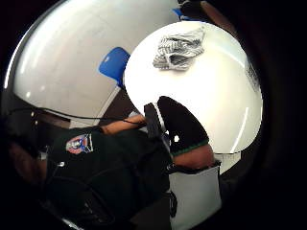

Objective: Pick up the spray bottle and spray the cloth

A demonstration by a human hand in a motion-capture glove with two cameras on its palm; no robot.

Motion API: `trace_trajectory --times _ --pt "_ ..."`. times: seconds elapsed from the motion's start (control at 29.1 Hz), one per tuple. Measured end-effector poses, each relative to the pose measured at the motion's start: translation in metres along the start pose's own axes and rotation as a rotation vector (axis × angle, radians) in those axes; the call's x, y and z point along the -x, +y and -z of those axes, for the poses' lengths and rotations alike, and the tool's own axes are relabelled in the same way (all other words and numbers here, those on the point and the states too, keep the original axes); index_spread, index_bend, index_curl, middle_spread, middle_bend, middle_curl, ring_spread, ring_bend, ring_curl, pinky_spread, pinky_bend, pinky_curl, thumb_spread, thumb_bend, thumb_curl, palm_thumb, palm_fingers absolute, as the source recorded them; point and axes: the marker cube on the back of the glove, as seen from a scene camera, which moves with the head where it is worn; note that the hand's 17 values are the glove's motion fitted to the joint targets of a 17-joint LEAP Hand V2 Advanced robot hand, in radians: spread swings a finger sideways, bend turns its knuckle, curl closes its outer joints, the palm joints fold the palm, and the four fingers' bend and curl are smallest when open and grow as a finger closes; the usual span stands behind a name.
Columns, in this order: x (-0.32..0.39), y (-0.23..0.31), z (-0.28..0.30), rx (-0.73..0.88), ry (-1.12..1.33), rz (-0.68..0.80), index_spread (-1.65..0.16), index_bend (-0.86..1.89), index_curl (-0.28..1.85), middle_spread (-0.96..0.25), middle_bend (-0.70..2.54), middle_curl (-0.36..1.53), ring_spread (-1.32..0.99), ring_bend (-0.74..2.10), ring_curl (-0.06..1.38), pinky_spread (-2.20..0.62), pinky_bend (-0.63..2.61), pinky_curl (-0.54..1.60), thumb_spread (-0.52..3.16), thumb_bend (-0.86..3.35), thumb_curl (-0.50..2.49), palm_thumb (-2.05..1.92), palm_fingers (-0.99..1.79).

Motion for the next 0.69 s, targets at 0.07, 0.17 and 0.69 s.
trace_trajectory --times 0.07,0.17,0.69 --pt "-0.009 -0.006 -0.001 -0.026 -0.016 -0.033 -0.43 0.16 0.28 0.00 0.19 0.24 0.02 0.30 0.23 0.25 0.39 0.29 1.19 0.08 0.24 0.50 0.47" --pt "-0.024 -0.015 -0.002 -0.076 -0.050 -0.091 -0.43 0.17 0.28 0.00 0.18 0.24 0.02 0.31 0.24 0.25 0.38 0.29 1.20 0.07 0.25 0.52 0.50" --pt "-0.104 -0.049 -0.012 -0.345 -0.130 -0.429 -0.38 0.15 0.31 -0.05 0.21 0.31 -0.03 0.37 0.30 0.19 0.30 0.31 1.21 0.08 0.32 0.68 0.73"
